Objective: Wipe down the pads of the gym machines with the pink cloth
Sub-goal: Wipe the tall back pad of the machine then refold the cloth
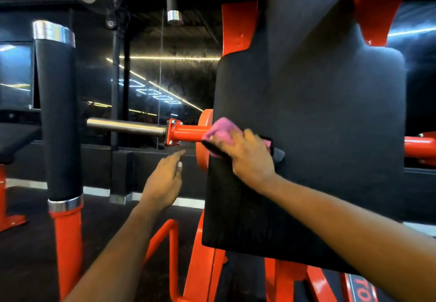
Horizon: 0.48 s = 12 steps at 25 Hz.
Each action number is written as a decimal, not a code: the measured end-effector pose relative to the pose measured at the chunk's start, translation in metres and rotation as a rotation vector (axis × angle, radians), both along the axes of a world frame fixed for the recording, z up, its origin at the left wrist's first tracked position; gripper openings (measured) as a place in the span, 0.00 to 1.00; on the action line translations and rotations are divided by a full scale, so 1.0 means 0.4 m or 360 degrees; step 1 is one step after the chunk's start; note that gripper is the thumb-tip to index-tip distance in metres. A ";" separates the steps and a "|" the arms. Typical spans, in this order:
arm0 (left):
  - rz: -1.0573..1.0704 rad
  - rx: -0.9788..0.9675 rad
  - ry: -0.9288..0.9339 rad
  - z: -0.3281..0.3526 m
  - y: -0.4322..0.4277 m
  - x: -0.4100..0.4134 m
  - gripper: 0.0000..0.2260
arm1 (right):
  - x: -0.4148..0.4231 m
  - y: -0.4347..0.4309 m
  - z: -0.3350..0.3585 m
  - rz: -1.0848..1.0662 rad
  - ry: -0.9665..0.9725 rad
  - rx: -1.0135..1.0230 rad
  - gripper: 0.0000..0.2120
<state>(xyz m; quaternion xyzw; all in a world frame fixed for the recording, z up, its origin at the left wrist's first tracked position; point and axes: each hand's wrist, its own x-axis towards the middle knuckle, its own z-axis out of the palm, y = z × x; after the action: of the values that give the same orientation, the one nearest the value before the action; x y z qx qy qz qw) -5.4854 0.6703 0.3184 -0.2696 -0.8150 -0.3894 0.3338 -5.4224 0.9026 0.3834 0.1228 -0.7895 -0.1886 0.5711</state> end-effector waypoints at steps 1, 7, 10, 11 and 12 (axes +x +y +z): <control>0.0089 -0.0059 -0.0069 -0.026 -0.005 0.002 0.19 | 0.002 -0.004 -0.056 0.0029 -0.0055 0.0099 0.29; 0.0338 -0.0316 -0.0592 -0.214 -0.051 0.022 0.11 | 0.020 -0.022 0.007 0.0050 -0.0135 0.0204 0.28; 0.0357 -0.0389 -0.0838 -0.253 -0.055 0.026 0.10 | 0.007 -0.048 0.092 -0.0109 0.0031 -0.0122 0.27; 0.0354 -0.0426 -0.0877 -0.256 -0.055 0.023 0.08 | -0.003 -0.060 0.073 -0.0126 0.0011 -0.0126 0.27; 0.0354 -0.0461 -0.0898 -0.260 -0.053 0.020 0.06 | -0.011 -0.070 0.035 -0.0113 -0.0030 -0.0092 0.28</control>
<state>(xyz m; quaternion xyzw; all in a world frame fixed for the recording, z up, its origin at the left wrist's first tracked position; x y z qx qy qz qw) -5.4776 0.6491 0.2143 -0.1052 -0.9466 -0.2900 0.0938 -5.4267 0.8746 0.3973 0.0798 -0.8037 -0.1846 0.5599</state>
